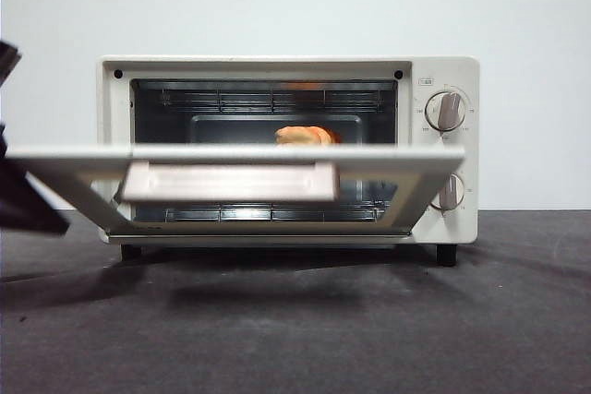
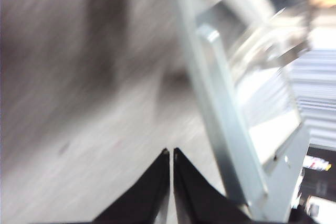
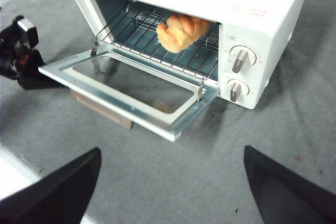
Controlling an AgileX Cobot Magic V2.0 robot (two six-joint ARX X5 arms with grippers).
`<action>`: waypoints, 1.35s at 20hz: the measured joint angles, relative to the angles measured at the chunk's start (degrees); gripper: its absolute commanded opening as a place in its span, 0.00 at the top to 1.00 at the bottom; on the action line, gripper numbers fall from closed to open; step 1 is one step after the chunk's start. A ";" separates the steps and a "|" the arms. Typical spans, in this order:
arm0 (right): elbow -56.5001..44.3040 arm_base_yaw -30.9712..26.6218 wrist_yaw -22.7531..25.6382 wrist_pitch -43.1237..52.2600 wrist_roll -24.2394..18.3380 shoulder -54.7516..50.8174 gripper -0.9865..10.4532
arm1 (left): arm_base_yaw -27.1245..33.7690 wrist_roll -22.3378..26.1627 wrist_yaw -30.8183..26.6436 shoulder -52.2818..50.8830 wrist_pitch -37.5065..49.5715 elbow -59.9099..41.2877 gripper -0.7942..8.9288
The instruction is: The left arm flap open the oven, the right arm pick bread and place it into oven, the left arm flap close the oven
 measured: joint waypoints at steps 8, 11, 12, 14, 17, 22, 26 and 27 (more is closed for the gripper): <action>0.00 0.00 0.00 0.02 0.00 0.00 0.54 | -0.20 -20.26 -5.03 -3.32 25.53 0.52 0.90; 0.00 0.00 0.00 0.70 0.02 0.00 0.54 | -0.22 -26.40 -8.02 -3.37 33.27 0.85 0.90; 0.00 0.00 0.00 0.68 0.00 0.00 0.54 | -0.24 -27.71 -8.85 -3.37 35.12 0.85 0.90; 0.00 0.00 0.00 0.68 0.02 0.00 0.54 | -0.22 -29.92 -9.51 -3.37 37.92 0.87 0.90; 0.00 0.00 0.00 0.68 0.00 0.00 0.54 | -0.24 -31.93 -9.51 -3.52 39.71 0.87 0.90; 0.00 0.00 0.00 0.68 -0.02 0.00 0.54 | -0.26 -33.14 -8.44 -6.91 39.60 0.98 0.90; 0.00 0.00 0.00 0.68 -0.07 0.00 0.56 | -0.26 -32.83 -7.52 -11.72 37.31 2.10 0.90; 0.00 0.00 0.00 0.68 -0.07 0.00 0.60 | -0.26 -32.20 -7.54 -13.62 35.63 2.51 0.90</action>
